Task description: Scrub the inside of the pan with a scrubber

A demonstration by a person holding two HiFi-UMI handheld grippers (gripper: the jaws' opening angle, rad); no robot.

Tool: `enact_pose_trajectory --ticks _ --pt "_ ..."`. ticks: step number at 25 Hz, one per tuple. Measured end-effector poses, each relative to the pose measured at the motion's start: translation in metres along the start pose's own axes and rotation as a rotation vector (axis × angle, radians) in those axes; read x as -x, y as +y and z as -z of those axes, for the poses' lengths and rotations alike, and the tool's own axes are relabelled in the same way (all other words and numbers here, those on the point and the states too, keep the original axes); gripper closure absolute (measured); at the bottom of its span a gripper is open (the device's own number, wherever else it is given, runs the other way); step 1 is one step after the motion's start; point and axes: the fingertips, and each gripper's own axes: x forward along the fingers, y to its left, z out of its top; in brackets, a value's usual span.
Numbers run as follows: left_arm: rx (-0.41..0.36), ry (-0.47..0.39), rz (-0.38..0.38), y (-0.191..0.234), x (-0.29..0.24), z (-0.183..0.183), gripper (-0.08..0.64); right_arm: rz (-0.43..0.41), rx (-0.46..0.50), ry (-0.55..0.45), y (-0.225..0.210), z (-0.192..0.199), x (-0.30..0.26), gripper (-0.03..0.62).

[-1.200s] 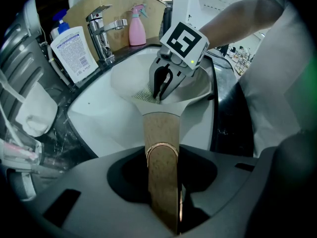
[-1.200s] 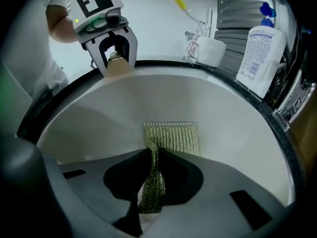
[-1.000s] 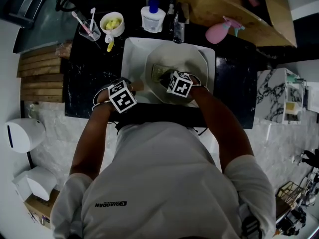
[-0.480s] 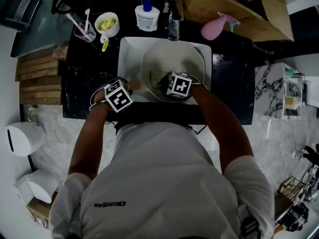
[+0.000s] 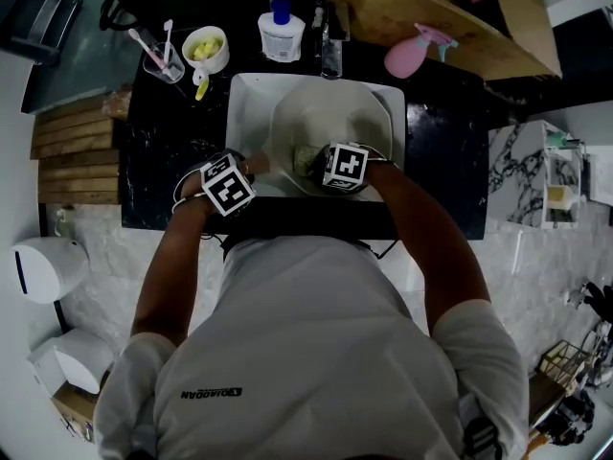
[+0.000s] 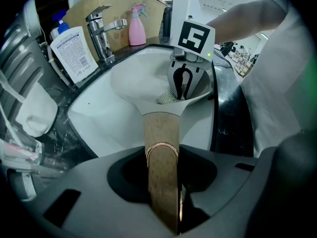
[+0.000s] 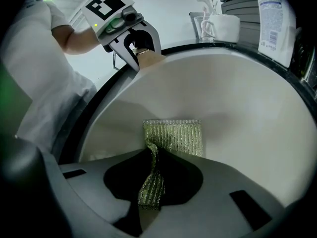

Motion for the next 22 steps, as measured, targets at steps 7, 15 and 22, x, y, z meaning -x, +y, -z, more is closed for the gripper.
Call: enact_pose_trajectory --ticks 7,15,22 --pt "0.000 0.000 0.001 0.000 0.001 0.000 0.419 0.005 0.001 0.011 0.001 -0.001 -0.001 0.522" --pt "0.003 0.000 0.002 -0.001 0.001 0.000 0.419 0.155 0.087 -0.043 -0.011 -0.017 0.035 0.522" --pt "-0.003 -0.004 -0.002 0.001 0.000 -0.001 0.419 0.477 0.102 -0.024 -0.068 -0.004 0.071 0.522"
